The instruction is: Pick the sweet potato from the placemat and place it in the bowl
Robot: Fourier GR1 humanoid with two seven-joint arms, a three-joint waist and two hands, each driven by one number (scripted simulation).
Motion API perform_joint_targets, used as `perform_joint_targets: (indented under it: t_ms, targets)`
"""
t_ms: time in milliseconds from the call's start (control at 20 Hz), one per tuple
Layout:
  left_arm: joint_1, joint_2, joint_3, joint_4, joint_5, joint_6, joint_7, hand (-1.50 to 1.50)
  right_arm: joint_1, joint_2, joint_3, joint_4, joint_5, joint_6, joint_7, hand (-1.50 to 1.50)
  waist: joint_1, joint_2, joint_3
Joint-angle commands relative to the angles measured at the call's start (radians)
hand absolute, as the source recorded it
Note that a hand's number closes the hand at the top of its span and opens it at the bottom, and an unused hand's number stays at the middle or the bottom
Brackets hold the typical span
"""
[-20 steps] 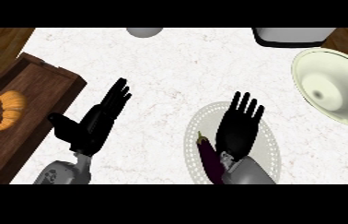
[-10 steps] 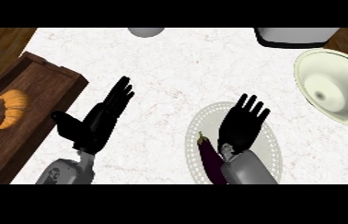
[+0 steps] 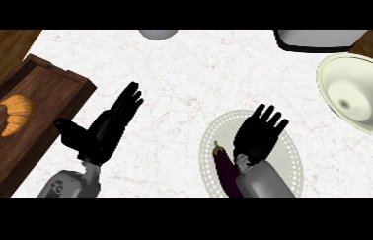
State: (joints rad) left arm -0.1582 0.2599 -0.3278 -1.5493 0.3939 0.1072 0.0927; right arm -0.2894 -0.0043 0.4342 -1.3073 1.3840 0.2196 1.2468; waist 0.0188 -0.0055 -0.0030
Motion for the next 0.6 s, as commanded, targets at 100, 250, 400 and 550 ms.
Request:
perform_joint_targets:
  t_ms: [100, 250, 400, 550]
  targets:
    - [-0.003, -0.018, 0.003, -0.014, -0.012, 0.023, 0.017, 0.00, -0.035, 0.004, 0.003, 0.089, 0.002, 0.025, 0.241, -1.50, 0.004, 0.007, 0.003]
    - [0.014, -0.007, 0.005, -0.009, -0.021, 0.005, -0.003, 0.00, -0.002, 0.004, 0.013, 0.077, 0.024, 0.000, 0.241, -1.50, -0.002, 0.005, 0.003]
    - [-0.006, 0.005, 0.032, 0.026, -0.009, -0.021, -0.010, 0.00, -0.013, 0.004, 0.011, 0.066, 0.044, 0.018, 0.241, -1.50, -0.008, 0.006, 0.002]
    - [0.015, 0.001, 0.026, 0.000, -0.009, -0.026, -0.011, 0.00, -0.032, 0.004, -0.011, 0.099, 0.039, -0.012, 0.241, -1.50, -0.001, 0.007, 0.003]
